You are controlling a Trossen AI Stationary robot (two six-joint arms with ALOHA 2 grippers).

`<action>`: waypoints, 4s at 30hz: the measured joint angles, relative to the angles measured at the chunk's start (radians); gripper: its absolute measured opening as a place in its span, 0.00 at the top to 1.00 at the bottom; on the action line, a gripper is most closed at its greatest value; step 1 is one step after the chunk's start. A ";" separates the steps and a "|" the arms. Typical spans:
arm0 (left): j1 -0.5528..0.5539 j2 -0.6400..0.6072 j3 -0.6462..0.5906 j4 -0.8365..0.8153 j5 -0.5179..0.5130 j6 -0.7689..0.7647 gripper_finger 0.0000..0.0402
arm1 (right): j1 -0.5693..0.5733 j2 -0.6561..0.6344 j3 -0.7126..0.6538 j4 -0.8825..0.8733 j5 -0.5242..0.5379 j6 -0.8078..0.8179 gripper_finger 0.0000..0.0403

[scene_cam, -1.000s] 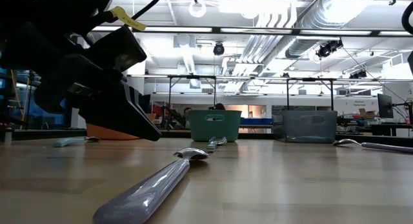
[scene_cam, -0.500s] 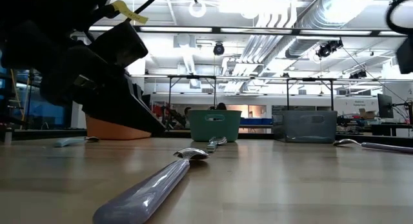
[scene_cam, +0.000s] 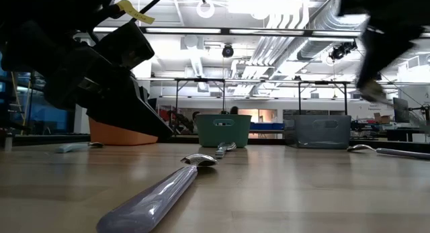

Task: Sort silverware by color (type)
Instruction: Put the blue spoon into the black bin, then put the blue patterned spoon into the green bin

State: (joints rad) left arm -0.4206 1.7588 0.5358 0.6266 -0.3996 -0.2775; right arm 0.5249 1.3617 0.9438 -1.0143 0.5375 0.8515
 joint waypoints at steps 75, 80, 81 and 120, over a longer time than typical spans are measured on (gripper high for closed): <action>0.008 -0.036 0.000 -0.020 -0.050 0.018 0.91 | -0.698 -0.368 -0.635 1.483 -0.253 -0.777 1.00; 0.008 -0.139 0.000 -0.185 -0.060 -0.009 0.91 | -0.569 -0.367 -0.671 1.506 -0.170 -0.762 1.00; 0.008 -0.174 0.000 -0.235 -0.067 -0.016 0.91 | -0.546 -0.367 -0.676 1.506 -0.140 -0.762 1.00; 0.008 -0.387 0.000 -1.198 -0.187 -0.751 0.62 | -0.387 -0.367 -0.711 1.510 0.018 -0.734 1.00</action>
State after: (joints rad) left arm -0.4129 1.3719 0.5362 -0.5713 -0.5865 -1.0286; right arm 0.1375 0.9951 0.2325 0.4961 0.5552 0.1171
